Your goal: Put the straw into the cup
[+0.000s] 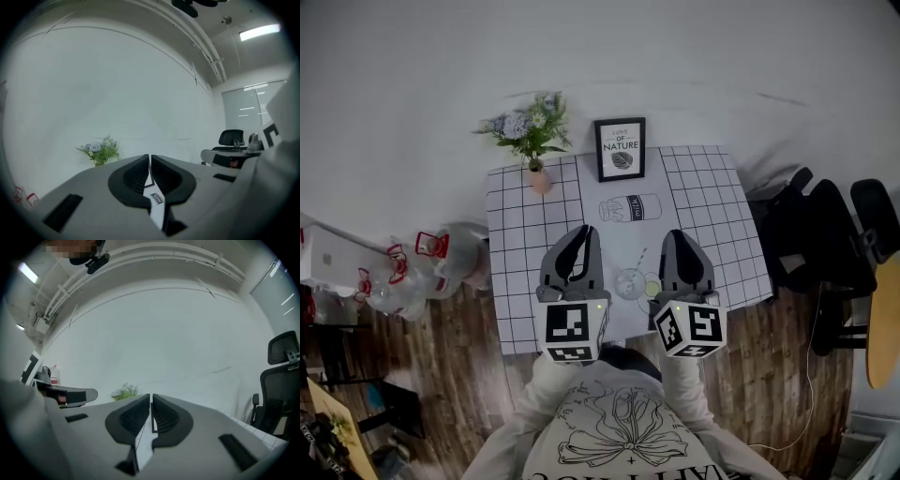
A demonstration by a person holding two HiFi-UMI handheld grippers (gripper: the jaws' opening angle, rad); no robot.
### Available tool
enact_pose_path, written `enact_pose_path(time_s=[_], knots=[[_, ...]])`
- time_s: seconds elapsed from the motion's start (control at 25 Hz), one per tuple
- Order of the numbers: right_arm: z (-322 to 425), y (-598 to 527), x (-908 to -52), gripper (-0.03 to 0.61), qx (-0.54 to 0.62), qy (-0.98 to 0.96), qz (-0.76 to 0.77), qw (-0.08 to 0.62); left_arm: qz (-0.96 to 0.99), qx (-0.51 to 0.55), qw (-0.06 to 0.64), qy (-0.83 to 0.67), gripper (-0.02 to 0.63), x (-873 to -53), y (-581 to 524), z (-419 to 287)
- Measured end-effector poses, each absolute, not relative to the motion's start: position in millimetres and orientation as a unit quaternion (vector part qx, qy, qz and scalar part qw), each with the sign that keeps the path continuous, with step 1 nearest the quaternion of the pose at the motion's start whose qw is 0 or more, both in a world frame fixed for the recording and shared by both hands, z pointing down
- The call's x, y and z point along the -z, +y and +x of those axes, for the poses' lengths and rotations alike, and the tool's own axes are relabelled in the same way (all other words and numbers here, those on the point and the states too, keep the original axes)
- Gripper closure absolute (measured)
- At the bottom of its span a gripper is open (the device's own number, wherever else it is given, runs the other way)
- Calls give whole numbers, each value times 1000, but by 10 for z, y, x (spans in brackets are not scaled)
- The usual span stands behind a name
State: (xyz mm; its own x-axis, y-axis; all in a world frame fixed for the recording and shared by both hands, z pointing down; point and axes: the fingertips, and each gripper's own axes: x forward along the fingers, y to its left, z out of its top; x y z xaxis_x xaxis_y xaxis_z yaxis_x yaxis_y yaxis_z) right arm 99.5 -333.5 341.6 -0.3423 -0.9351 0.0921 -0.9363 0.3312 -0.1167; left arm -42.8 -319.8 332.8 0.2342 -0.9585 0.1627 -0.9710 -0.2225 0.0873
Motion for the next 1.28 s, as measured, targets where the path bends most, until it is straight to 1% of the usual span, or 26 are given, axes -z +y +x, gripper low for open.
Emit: enact_pose_path(time_s=[0.48, 1.28], knots=[[1035, -3300, -3286, 569, -60, -818, 573, -3, 778, -28, 69, -624, 597, -3198, -3165, -433], [1059, -3259, -3278, 572, -63, -817, 574, -7, 776, -35, 66, -626, 597, -3204, -3129, -445]])
